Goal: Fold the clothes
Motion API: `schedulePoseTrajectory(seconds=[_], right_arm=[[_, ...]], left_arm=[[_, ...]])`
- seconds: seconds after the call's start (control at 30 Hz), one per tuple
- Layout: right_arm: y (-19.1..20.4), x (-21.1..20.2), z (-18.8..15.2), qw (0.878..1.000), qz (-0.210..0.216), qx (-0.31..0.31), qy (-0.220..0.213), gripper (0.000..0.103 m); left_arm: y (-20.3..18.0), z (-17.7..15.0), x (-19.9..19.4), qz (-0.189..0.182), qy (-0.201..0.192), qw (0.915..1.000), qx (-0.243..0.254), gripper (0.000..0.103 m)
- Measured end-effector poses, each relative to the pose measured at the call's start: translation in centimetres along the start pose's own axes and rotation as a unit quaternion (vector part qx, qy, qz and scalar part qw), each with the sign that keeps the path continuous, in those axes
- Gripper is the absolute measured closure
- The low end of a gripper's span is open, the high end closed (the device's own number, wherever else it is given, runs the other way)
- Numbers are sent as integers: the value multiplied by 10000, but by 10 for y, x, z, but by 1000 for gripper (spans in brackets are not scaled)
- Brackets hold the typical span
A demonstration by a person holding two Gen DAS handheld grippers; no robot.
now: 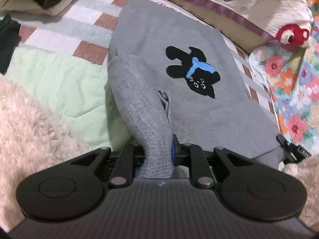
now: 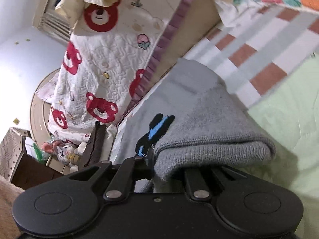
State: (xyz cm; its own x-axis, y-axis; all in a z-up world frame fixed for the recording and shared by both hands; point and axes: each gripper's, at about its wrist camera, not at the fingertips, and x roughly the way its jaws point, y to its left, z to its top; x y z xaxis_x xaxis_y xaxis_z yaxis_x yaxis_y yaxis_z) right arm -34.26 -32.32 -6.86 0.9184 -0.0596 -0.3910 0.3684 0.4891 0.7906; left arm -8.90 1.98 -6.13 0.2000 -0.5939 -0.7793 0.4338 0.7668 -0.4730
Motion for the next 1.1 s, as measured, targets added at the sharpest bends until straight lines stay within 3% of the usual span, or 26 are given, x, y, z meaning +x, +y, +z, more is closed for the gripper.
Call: schedulePoseTrajectory(seconds=[0.1,0.2,0.3,0.53,0.7,0.83,0.97,1.1], right_arm=[[4,5,11,9999,91,-39,-72,91],[19,22,33,9994,194,-240,-151,91],[43,51,61,9974,123,-709,-93,91],[82,153,144,9887,-544,-1178,746,91],[82,233,193,9781,-1165,-1187,1252,91],[61,274,199,9704,-1525,-1280,1370,91],[52,288,202,9724,-1555,-1142,1314,91],[53,308,215,9668,-1610,-1243,1546,91]], left_arm=[[7,9,5,-35,-3,10000,-84,88],[3,31,7,-13,-161,9998,136,88],[2,57,13,-34,-329,9991,251,88],[43,146,66,38,-361,9993,6,88],[65,195,123,106,-239,9994,-213,88],[77,213,158,199,-210,9994,-187,88],[94,227,157,-266,-266,9975,-597,88],[94,253,168,-326,-108,9980,-533,88]])
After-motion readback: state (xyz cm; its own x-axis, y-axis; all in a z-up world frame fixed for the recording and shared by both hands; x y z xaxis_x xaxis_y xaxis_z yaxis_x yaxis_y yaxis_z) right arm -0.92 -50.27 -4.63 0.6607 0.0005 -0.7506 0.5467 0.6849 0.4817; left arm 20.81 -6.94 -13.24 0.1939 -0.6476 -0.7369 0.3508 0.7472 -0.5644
